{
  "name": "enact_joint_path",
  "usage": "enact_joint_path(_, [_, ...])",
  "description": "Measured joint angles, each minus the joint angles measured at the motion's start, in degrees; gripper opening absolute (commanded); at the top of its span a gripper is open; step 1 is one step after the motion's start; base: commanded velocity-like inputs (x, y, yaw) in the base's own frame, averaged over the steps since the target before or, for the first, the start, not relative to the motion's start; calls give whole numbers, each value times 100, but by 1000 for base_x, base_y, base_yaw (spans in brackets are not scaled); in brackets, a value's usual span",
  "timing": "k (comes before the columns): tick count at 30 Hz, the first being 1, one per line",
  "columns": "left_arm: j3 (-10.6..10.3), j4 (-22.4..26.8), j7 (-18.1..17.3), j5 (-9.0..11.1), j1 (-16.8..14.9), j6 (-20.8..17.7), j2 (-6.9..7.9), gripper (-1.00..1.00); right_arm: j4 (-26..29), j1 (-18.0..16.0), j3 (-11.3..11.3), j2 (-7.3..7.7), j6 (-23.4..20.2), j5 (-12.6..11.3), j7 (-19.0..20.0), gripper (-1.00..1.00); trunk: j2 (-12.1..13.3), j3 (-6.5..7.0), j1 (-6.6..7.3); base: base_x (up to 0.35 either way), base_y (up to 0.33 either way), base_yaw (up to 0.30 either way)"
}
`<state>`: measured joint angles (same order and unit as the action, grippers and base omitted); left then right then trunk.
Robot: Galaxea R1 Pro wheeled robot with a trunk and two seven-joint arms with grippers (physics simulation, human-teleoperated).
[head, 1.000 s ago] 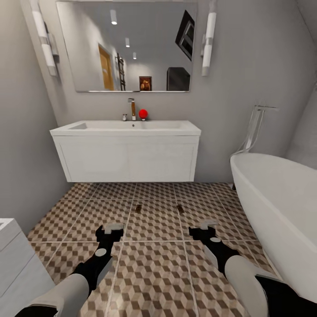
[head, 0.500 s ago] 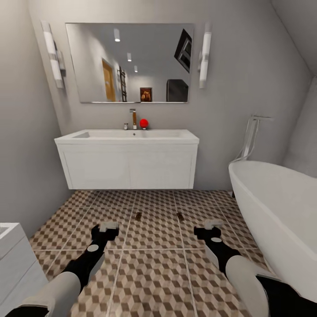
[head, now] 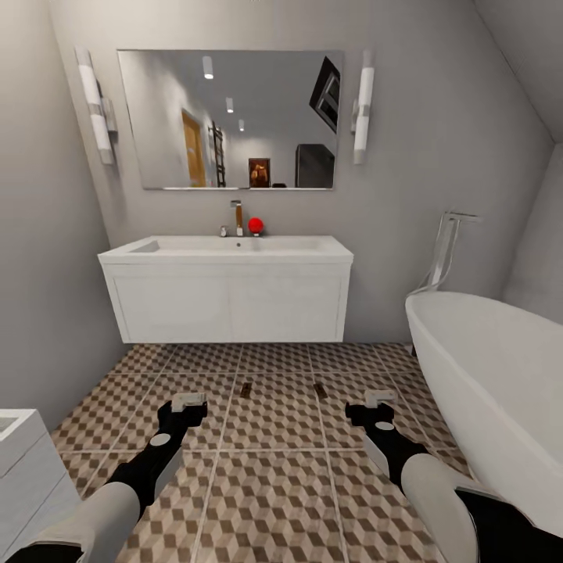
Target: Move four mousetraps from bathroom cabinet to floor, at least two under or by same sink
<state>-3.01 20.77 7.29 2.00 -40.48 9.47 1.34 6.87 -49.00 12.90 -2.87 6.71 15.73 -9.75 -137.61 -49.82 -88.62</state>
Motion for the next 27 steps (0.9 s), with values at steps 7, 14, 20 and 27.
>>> enact_joint_path(7, [5,-22,18,72,0,-9,45,100,-2,0,-2,0,-24,0,11,100,281,126,154,0,0,0])
enact_joint_path(14, [7,-34,24,104,0,-37,143,100,-3,0,-3,0,-46,-14,-5,100,562,251,308,0,0,0])
enact_joint_path(20, [13,-45,26,175,0,-108,201,100,-14,0,-3,0,-58,-18,-21,100,802,359,439,0,0,0])
enact_joint_path(27, [11,-64,11,394,0,-133,294,100,-19,4,-7,-5,-64,-20,-30,100,1083,485,593,0,0,0])
